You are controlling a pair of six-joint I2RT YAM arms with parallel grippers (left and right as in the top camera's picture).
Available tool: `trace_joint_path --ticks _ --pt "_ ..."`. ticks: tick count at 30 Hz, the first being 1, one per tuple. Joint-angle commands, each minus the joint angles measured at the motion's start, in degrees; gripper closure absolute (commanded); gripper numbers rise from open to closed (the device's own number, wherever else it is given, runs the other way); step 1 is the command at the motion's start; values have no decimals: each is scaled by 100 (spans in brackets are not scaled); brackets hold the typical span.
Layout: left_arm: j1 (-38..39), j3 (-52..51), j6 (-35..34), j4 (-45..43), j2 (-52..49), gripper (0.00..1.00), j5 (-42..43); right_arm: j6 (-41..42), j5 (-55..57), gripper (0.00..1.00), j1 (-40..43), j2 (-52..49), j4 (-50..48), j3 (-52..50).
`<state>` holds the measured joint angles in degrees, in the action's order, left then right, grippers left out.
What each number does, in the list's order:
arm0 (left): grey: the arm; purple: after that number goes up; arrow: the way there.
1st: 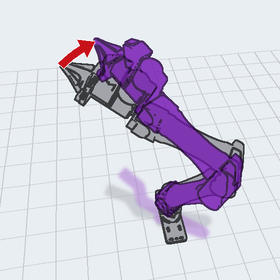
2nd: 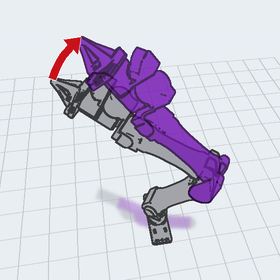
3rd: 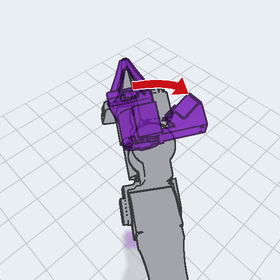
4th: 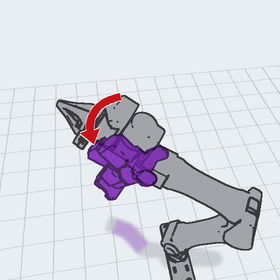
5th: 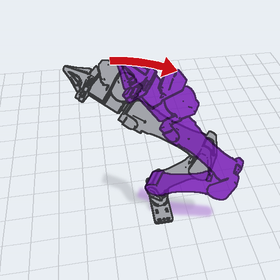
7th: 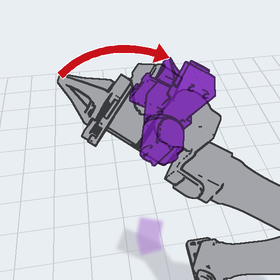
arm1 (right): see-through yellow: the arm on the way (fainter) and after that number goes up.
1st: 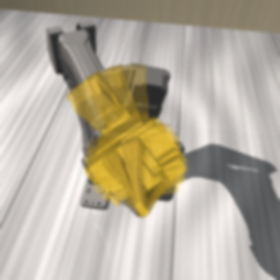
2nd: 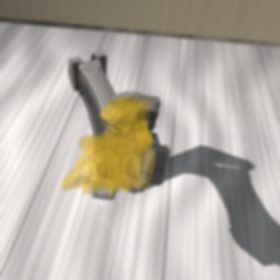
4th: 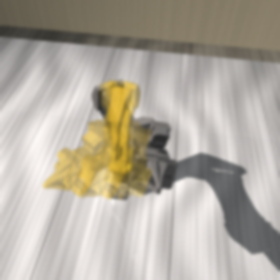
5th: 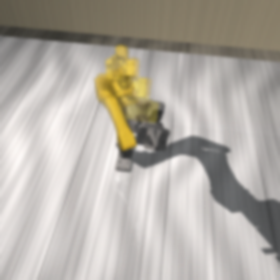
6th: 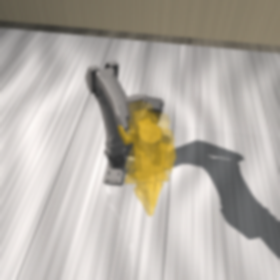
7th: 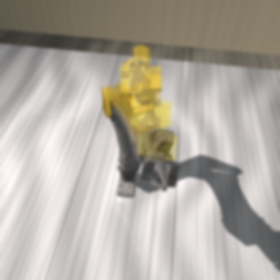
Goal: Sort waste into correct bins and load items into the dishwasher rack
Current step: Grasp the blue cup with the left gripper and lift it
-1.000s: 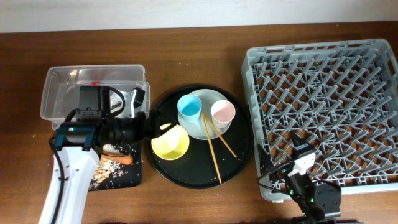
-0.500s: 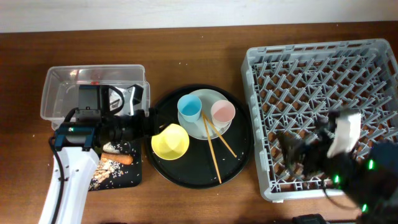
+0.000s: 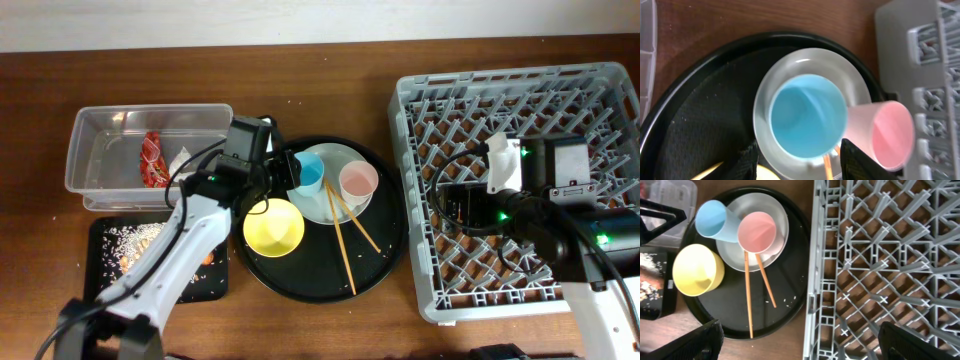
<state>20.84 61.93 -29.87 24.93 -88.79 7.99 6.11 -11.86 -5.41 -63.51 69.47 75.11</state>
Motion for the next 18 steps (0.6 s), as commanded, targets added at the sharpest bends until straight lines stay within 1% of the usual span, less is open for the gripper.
trace_joint_path --ticks 1,3,6,12,15,18 --pt "11 55 -55 -153 -463 49 -184 -31 245 2 -20 -20 28 81" --pt "15 55 -55 -221 -647 53 -181 -31 247 2 -20 -24 63 81" --pt "17 55 -55 -236 -826 69 -138 -33 249 2 -20 -31 87 81" --pt "157 26 -55 -197 -881 74 -188 -31 256 2 -20 -31 219 81" --pt "177 26 -57 -221 -907 84 -258 -31 376 2 -20 -31 282 81" --pt "177 24 -55 -186 -935 85 -446 -28 376 2 -20 -31 389 81"
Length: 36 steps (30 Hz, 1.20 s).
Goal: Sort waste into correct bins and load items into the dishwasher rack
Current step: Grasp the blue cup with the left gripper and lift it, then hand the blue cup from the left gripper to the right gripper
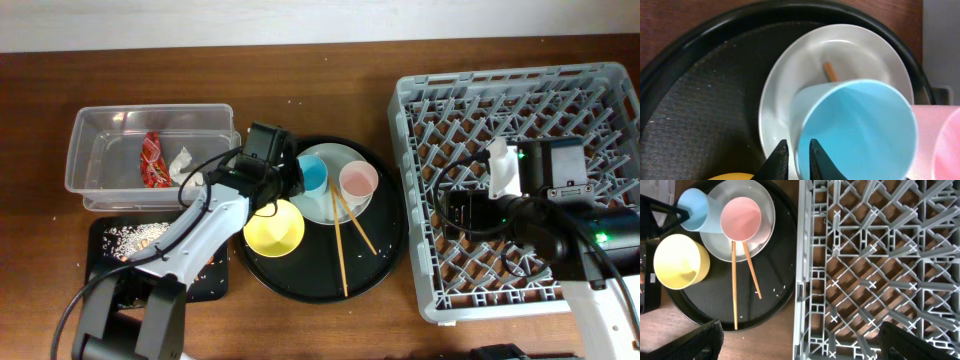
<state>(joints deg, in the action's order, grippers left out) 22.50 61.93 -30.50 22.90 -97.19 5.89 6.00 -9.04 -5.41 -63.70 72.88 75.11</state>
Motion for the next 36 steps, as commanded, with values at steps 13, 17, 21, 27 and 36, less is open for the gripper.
trace_joint_path --ticks 13,17,21,27,36 --pt "-343 479 11 81 1126 99 400 -584 136 2 -20 0 240 313" --pt "-1274 542 9 133 1799 99 2981 -1215 -1357 2 -20 -15 155 472" --pt "-1797 542 13 -258 1794 99 6378 -2601 -4452 2 -20 -164 -37 472" --pt "-1390 542 -98 -748 1797 99 7449 -2673 -5574 2 -20 -553 -876 472" --pt "-942 542 -96 -1176 1797 99 7250 -2732 -7079 2 -22 -1397 -1143 472"
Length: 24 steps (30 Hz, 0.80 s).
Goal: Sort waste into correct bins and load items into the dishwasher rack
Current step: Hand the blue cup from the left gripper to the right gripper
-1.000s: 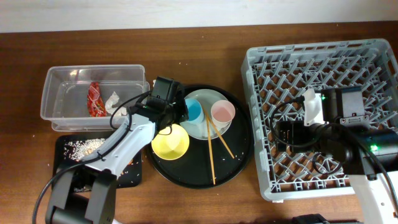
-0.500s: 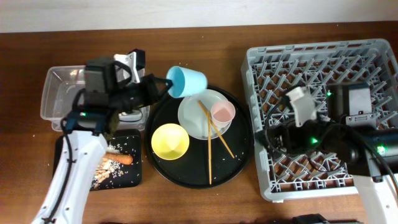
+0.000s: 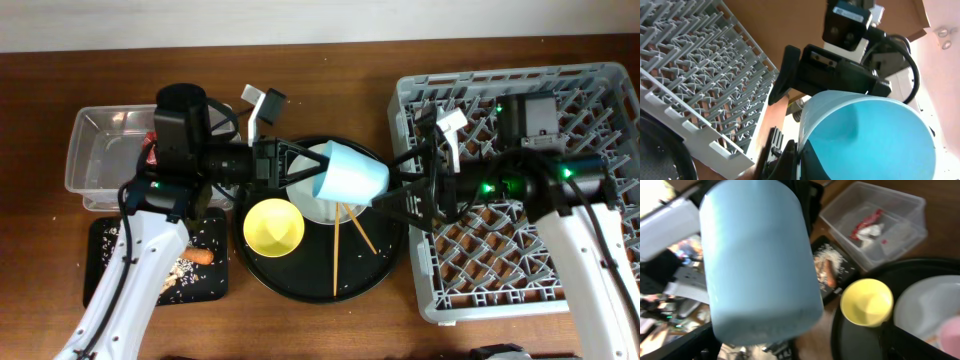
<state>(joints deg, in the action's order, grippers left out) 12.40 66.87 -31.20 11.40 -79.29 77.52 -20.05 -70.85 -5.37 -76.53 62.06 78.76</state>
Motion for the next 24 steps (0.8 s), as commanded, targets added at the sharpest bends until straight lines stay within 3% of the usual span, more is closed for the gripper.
trace_joint_path --ticks 1,7,13,18,23,24 --pt "68 48 -26 -28 7 99 87 -304 -1379 2 -33 -131 -59 107" --pt "68 48 -26 -26 7 99 70 -352 -1576 1 -68 -133 -83 107" --pt "70 48 -26 -133 7 99 70 -354 -850 0 -470 -153 -63 96" --pt "74 48 -26 -168 7 99 74 -350 -776 19 -691 -162 -603 96" --pt "74 46 -26 -149 7 99 74 -348 -798 24 -688 -162 -940 96" --pt "74 46 -24 -149 7 99 72 -348 -798 29 -688 -162 -962 96"
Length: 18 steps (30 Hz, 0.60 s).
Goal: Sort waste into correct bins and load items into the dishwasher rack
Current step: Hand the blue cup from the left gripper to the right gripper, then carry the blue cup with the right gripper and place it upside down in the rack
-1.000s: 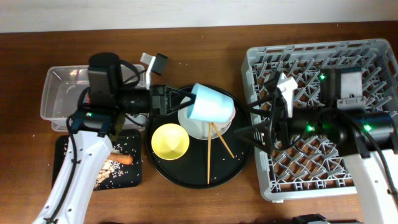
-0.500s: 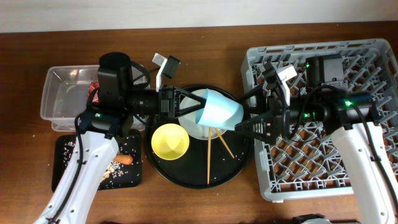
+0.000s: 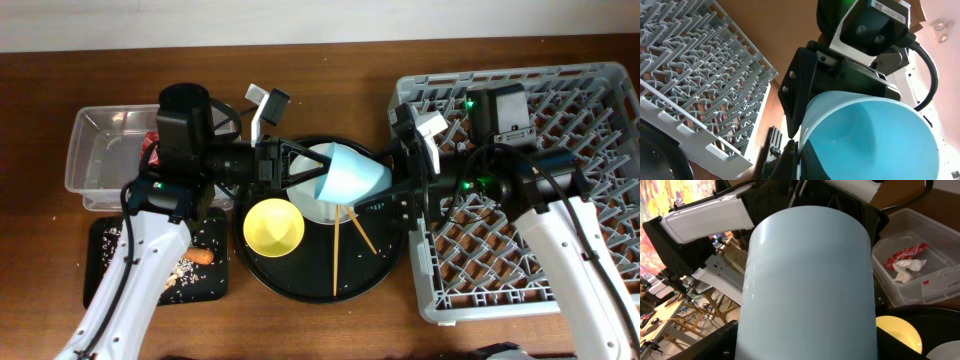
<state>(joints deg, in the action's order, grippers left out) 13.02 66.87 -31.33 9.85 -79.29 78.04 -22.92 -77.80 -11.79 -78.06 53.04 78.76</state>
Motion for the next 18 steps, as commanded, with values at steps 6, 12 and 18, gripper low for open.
trace_joint_path --ticks 6,12,18 --pt "13 46 42 420 7 78 22 -59 -101 55 -46 -9 -407 96" --pt "11 46 533 1062 7 78 15 603 -24 53 -22 -9 -1150 96" --pt "11 46 535 1067 7 47 -990 1045 55 53 590 -9 -1189 96"
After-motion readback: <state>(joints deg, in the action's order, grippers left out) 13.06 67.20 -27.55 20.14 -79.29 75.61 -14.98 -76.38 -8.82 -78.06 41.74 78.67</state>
